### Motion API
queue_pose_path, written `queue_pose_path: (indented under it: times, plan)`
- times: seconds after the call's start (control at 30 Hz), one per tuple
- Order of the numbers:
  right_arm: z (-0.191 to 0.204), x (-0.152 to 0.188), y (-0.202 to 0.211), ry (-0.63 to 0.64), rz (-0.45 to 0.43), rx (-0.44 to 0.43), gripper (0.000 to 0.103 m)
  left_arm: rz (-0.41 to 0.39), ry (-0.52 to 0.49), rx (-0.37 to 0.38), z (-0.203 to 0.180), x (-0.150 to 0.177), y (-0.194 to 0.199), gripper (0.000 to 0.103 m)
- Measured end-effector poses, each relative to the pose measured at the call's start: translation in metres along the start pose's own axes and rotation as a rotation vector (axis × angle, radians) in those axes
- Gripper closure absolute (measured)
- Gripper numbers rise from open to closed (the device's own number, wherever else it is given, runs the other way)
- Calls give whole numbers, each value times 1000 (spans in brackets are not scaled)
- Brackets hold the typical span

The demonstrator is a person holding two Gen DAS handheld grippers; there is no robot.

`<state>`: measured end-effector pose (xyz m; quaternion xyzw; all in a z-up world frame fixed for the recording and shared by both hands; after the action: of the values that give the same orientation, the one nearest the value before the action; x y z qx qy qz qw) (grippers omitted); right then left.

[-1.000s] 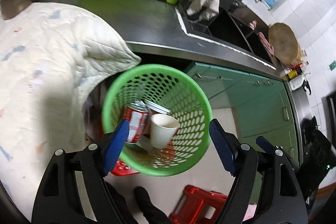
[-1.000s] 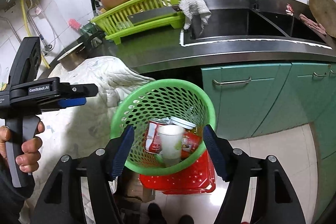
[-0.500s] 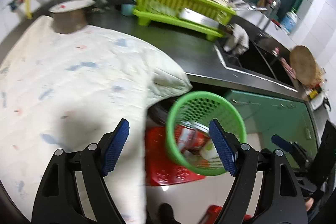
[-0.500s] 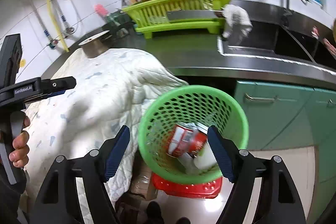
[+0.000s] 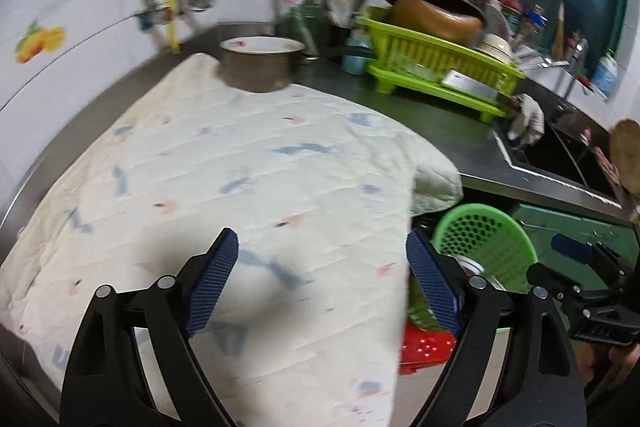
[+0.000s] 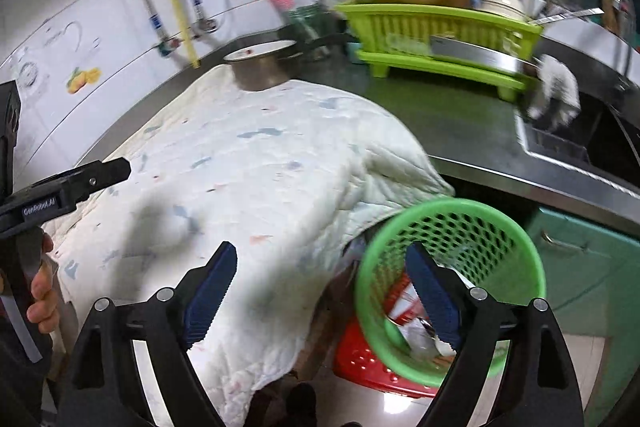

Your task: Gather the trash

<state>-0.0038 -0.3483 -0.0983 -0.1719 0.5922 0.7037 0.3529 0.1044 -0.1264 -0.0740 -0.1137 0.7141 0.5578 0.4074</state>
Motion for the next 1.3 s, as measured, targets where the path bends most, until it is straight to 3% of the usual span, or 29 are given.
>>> queue_pose_path:
  times: [0.17, 0.5, 0.93, 1.3]
  plan:
    - [29, -11, -7, 39, 9, -28, 16, -26, 16, -74, 27, 5, 21, 7]
    - [74, -30, -7, 69, -19, -57, 13, -104, 56, -216, 66, 11, 64, 5]
    - [94, -36, 8, 97, -51, -68, 11, -138, 106, -271, 82, 19, 87, 5]
    - [100, -39, 18, 101, -71, -76, 10, -157, 103, -257, 78, 17, 96, 5]
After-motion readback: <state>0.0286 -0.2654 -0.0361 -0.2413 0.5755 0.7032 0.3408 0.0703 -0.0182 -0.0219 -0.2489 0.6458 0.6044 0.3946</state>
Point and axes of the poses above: each gripper's, at about its wrist camera, not at the fingertips, and y roughly against the way its jaws point, z to its left, x to its underside, the point moved 4 cm from there along -y, roughly the way its jaws point, and after that the axes turned 4 degrees about -y, right-handed, at the moved point
